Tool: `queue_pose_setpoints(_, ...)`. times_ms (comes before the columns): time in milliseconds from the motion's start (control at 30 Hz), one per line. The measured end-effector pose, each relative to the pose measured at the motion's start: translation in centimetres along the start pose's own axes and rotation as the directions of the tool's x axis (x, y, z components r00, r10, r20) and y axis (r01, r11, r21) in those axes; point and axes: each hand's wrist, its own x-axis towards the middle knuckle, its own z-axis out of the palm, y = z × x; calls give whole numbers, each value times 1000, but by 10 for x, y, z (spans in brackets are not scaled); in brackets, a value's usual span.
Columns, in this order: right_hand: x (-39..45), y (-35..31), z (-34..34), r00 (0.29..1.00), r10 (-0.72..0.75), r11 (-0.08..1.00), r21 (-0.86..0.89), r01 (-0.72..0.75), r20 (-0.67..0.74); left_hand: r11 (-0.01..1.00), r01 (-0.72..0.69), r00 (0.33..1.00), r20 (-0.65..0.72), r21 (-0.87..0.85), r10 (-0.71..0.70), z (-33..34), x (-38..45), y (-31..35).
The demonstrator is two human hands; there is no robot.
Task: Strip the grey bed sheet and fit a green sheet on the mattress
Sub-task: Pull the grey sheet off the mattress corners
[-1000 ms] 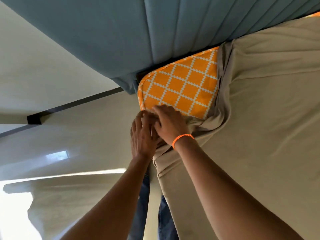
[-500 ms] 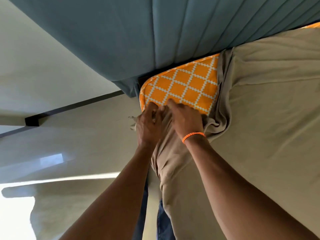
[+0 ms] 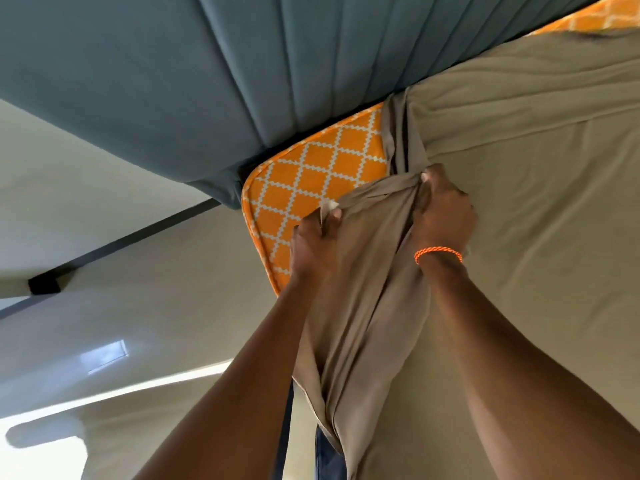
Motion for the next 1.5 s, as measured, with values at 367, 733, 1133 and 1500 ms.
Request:
queue_pose_setpoints(367, 39, 18, -40, 945, 260, 965, 90, -247, -198, 812, 335, 934, 55, -477, -353, 47, -6, 127)
queue_pose_setpoints(733, -18, 33, -33, 875, 480, 727, 584, -361, -56, 837, 371, 923, 264, -402, -282, 67, -49, 110)
queue_pose_setpoints(1133, -141, 66, -45, 827, 291, 864, 239, -443, 480, 881, 405, 616, 639, 245, -461, 66, -157, 25)
queue_pose_setpoints(1500, -282, 54, -85, 837, 278, 739, 451, -500, 472, 934, 356, 861, 378, 28, -339, -18, -234, 10)
